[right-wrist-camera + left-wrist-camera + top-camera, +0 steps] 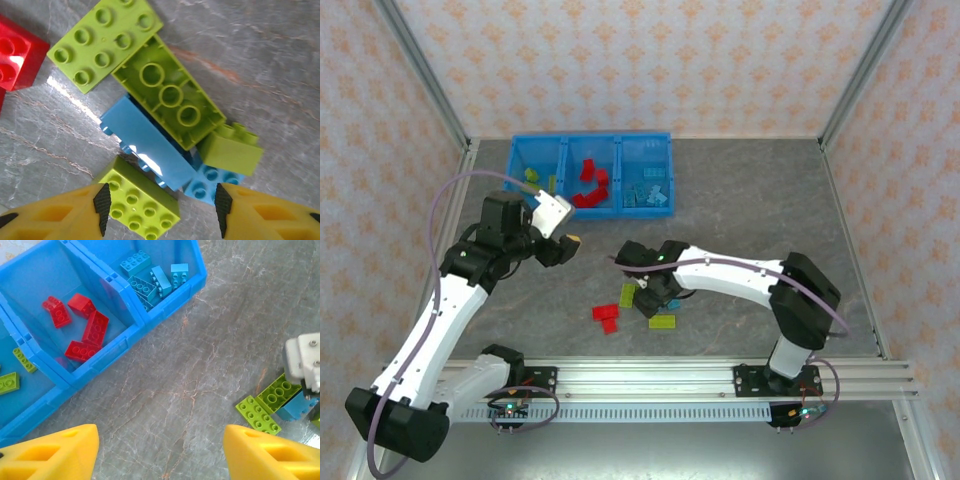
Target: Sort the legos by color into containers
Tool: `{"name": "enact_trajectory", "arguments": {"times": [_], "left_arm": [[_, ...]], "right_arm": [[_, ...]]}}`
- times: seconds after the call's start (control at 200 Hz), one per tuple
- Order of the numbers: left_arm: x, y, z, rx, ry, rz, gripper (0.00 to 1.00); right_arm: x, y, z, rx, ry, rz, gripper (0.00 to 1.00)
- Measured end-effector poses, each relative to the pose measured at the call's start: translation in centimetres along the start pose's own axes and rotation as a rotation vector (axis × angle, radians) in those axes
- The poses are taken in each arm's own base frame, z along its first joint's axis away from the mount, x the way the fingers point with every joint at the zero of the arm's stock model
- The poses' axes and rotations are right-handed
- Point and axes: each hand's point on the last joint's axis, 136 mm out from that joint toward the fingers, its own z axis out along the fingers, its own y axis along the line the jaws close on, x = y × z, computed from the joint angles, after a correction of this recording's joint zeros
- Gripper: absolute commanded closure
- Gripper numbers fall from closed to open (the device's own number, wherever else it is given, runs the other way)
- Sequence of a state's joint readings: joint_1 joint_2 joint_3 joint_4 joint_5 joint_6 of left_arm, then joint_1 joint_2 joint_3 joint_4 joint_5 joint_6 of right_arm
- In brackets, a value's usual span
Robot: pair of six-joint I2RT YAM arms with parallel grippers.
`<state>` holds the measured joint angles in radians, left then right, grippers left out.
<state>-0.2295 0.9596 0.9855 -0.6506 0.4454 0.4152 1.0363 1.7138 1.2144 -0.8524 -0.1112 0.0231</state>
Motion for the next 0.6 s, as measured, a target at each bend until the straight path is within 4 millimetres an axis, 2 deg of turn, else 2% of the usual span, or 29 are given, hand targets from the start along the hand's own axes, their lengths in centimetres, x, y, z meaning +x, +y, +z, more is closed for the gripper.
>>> {"name": "enact_trajectory", "arguments": {"times": [0.125, 0.24, 0.435, 0.601], "left_arm": [[0.5, -0.1, 0.4, 0.0, 0.001, 0.013, 0.32], [0.9, -0.1, 0.7, 0.001, 0.004, 0.013, 0.32], [1.0, -0.1, 1.0, 0.0, 0.0, 0.014, 0.32], [1.0, 0.0, 1.1, -0.001, -0.004, 0.015, 0.32]], "right_arm": [[0.0, 0.1, 1.3, 0.024, 0.022, -0.037, 0.47], [-0.1, -0.1, 1.9, 0.04, 0.025, -0.054, 0.49], [0.0, -0.2, 2.8, 0.054, 0.046, -0.079, 0.58], [0.1, -0.3, 3.1, 0.064, 0.054, -0.089, 0.71]]}}
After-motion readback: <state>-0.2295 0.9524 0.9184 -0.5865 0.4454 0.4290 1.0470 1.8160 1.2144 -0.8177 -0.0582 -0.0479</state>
